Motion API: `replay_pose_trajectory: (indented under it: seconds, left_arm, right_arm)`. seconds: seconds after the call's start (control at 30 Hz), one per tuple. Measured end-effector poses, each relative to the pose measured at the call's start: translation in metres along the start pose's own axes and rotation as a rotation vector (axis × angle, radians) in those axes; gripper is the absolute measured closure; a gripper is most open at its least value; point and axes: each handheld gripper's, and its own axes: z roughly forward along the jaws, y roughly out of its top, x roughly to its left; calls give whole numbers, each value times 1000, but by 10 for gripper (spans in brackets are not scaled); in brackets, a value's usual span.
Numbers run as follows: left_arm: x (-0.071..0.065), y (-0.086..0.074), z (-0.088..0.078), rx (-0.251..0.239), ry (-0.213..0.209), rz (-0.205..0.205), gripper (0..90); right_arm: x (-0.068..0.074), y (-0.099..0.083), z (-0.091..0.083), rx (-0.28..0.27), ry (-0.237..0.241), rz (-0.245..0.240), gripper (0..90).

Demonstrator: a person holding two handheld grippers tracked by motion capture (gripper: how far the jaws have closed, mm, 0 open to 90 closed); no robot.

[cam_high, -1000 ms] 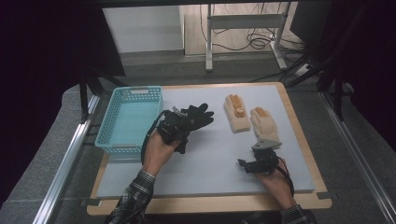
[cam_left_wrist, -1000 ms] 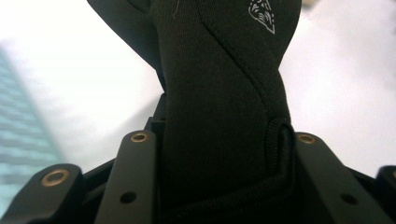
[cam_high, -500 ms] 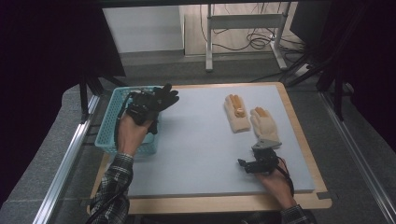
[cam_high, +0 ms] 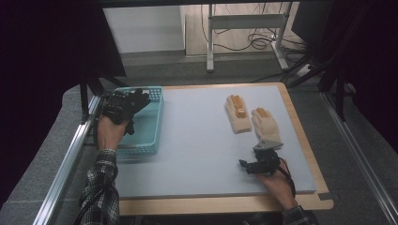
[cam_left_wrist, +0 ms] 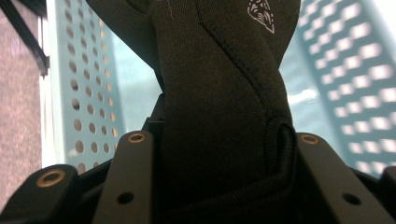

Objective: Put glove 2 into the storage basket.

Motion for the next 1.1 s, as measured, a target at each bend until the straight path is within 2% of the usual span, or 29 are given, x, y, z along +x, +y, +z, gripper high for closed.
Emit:
replay_pose_trajectory:
  seconds: [0.07, 0.13, 0.17, 0.23, 0.3, 0.43, 0.47, 0.6, 0.7, 0.73, 0.77, 0.8, 0.97, 1.0, 1.03, 1.07, 1.1]
  left_arm:
    - [2, -1, 5, 11, 0, -8, 594]
    - [8, -1, 21, 39, 14, -31, 594]
    - [8, -1, 21, 39, 14, -31, 594]
    - [9, 0, 34, 73, 37, -39, 591]
    - [10, 0, 39, 88, 43, -40, 589]
    - [13, 2, 52, 136, 103, -40, 574]
    - [14, 2, 54, 145, 106, -38, 568]
    - [16, 0, 62, 178, 146, -4, 523]
    - [17, -2, 65, 184, 154, 8, 477]
    - [16, -4, 67, 190, 163, 23, 422]
    - [15, -4, 67, 193, 175, 44, 408]
    - [14, -4, 67, 193, 189, 46, 355]
    - [15, -4, 61, 173, 147, 54, 205]
    - [16, -4, 58, 166, 133, 57, 205]
    - [16, -4, 53, 151, 102, 49, 142]
    - [16, -4, 53, 151, 102, 49, 123]
    - [18, -5, 47, 135, 75, 45, 103]
  right_arm:
    - [0, 0, 0, 0, 0, 0, 188]
    - [0, 0, 0, 0, 1, 0, 188]
    - [0, 0, 0, -1, 1, 1, 188]
    - [0, 0, 0, -1, 1, 1, 188]
    - [0, 0, 0, -1, 1, 1, 188]
    - [0, 0, 0, 0, 1, -1, 188]
    - [0, 0, 0, 0, 1, -1, 188]
    - [0, 0, 0, 0, 2, 0, 188]
    - [0, 0, 0, 0, 1, -2, 187]
    - [0, 0, 0, 0, 1, -2, 188]
    - [0, 0, 0, 0, 1, -2, 188]
    - [0, 0, 0, 0, 1, -2, 187]
    - [0, 0, 0, 0, 1, -1, 187]
    - [0, 0, 0, 0, 1, -1, 187]
    - [0, 0, 0, 0, 0, -2, 187]
    - [0, 0, 0, 0, 0, -2, 187]
    - [0, 0, 0, 0, 0, -2, 188]
